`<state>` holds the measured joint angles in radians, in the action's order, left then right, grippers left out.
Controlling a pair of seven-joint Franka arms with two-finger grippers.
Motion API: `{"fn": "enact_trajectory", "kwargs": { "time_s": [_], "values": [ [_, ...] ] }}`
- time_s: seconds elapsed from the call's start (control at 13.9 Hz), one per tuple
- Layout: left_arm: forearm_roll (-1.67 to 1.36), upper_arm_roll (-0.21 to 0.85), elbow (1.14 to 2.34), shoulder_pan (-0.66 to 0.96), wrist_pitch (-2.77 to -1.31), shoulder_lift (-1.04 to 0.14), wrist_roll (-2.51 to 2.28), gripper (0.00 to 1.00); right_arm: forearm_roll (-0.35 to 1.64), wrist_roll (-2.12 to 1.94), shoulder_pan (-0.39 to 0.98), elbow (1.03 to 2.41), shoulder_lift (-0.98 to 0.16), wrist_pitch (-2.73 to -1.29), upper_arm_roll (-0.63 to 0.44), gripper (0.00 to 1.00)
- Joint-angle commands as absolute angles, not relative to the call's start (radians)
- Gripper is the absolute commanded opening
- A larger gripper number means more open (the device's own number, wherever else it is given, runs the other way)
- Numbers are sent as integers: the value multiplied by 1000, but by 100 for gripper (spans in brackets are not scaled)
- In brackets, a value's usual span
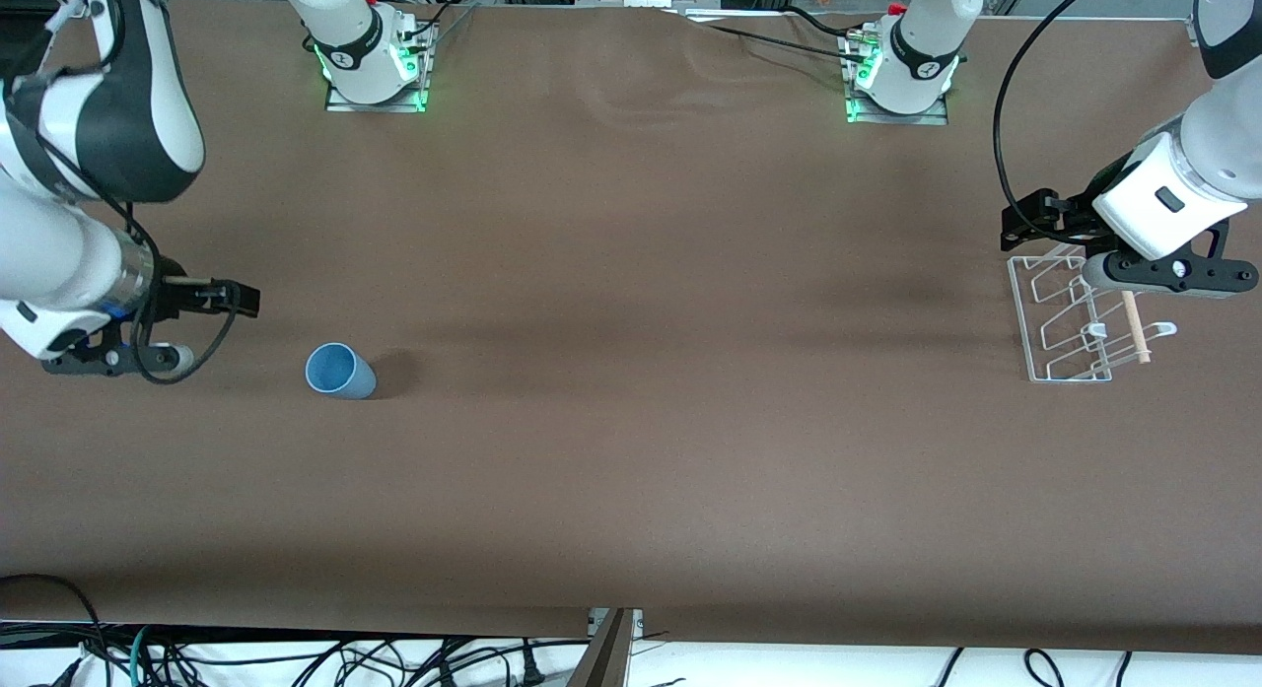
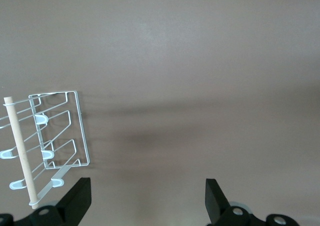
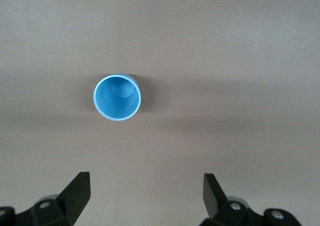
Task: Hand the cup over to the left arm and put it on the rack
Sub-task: 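Move the right gripper down to the blue cup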
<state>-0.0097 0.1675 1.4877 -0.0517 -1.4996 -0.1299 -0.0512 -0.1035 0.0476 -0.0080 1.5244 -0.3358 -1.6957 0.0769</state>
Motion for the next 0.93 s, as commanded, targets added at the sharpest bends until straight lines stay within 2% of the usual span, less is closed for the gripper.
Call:
{"fn": "enact_trajectory", "kwargs": {
  "time_s": [0.0,0.22,0.57,0.86],
  "values": [
    [-2,172,1468,-49,-1488,-140,-48,100,-94,38,-18,1509,-389,-1730,86,100],
    [2,172,1468,-43,-1488,-140,-48,100,-92,38,-23,1572,-429,-1843,86,100],
    [-3,172,1466,-51,-1489,-140,-37,100,-91,40,-25,1784,-439,-2135,86,100],
    [-3,172,1468,-52,-1489,-140,-37,100,-91,40,-31,1847,-448,-2216,87,100]
  ]
}}
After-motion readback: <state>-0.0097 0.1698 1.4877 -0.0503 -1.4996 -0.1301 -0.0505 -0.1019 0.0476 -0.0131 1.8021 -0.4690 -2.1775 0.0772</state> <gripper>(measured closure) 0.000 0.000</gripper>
